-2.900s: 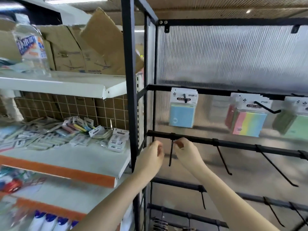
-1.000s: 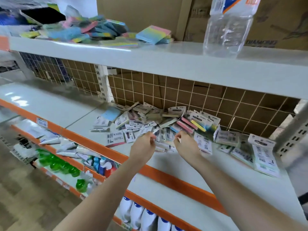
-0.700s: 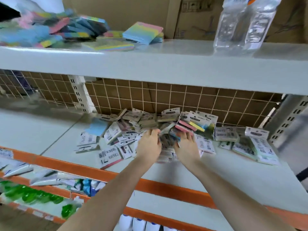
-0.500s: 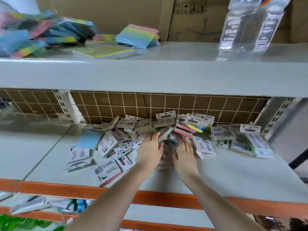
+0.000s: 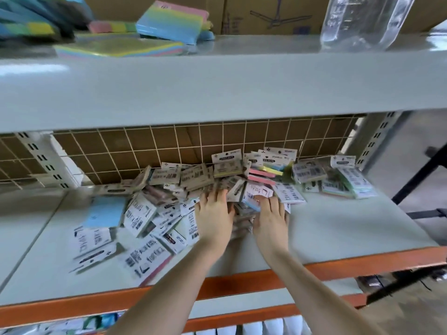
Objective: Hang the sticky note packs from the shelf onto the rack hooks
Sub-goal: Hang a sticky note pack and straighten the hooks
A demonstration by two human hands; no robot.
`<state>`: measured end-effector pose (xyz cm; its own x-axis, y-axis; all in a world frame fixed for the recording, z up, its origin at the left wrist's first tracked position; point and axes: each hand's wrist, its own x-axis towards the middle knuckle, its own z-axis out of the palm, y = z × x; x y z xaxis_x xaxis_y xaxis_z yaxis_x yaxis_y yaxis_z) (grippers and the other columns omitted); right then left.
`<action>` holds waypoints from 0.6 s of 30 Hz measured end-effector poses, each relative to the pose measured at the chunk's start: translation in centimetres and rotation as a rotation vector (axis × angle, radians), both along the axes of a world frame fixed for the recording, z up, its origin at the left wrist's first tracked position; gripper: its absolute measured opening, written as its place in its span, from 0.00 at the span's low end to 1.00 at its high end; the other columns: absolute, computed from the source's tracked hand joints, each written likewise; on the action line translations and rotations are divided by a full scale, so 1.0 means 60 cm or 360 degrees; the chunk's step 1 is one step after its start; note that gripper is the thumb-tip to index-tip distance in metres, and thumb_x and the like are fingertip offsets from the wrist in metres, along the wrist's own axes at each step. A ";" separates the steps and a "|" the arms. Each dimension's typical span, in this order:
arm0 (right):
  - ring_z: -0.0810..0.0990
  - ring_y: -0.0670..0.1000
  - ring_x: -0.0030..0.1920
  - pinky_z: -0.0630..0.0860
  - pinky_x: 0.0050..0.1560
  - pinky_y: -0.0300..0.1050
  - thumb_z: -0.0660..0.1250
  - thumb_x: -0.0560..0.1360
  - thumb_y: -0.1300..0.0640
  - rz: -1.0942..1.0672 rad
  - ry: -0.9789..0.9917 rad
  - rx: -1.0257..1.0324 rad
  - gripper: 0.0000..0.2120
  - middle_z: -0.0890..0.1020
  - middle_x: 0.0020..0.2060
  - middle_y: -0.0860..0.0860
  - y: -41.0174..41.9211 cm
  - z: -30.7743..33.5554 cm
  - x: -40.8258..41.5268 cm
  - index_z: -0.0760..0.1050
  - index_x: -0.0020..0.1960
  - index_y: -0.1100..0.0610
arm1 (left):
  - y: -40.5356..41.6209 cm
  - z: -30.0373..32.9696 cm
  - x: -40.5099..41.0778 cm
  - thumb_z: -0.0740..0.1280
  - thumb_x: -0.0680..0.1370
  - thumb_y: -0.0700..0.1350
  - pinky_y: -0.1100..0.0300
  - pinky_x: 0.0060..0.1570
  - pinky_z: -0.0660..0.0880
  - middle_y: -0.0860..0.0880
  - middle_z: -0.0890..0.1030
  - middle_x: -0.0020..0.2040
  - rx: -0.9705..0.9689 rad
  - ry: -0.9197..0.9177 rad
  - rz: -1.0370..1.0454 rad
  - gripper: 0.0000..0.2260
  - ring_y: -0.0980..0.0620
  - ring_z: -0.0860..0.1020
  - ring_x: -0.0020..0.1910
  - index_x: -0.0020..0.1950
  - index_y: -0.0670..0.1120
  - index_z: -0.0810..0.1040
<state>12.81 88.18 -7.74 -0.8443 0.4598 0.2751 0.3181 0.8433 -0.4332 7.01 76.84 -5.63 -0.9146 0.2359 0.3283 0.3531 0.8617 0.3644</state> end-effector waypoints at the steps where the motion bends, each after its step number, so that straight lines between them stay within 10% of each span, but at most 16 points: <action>1: 0.65 0.59 0.65 0.67 0.63 0.56 0.65 0.70 0.66 -0.0017 0.0030 -0.0009 0.26 0.69 0.64 0.54 0.000 -0.002 -0.001 0.68 0.68 0.55 | 0.000 0.001 -0.001 0.70 0.74 0.47 0.49 0.60 0.70 0.48 0.76 0.65 -0.0003 0.0004 0.0009 0.19 0.43 0.70 0.64 0.64 0.48 0.75; 18: 0.74 0.58 0.51 0.74 0.51 0.58 0.63 0.76 0.66 0.0003 0.0663 -0.0136 0.09 0.77 0.49 0.55 0.001 0.003 0.012 0.77 0.54 0.60 | -0.028 0.047 -0.010 0.67 0.76 0.40 0.50 0.46 0.74 0.44 0.82 0.46 0.0046 0.0137 -0.0196 0.06 0.41 0.78 0.49 0.50 0.44 0.81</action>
<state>13.53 88.25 -7.55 -0.6698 0.4943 0.5541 0.0995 0.7992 -0.5927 6.43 75.17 -2.83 -0.8475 0.3339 0.4126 0.4864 0.7997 0.3520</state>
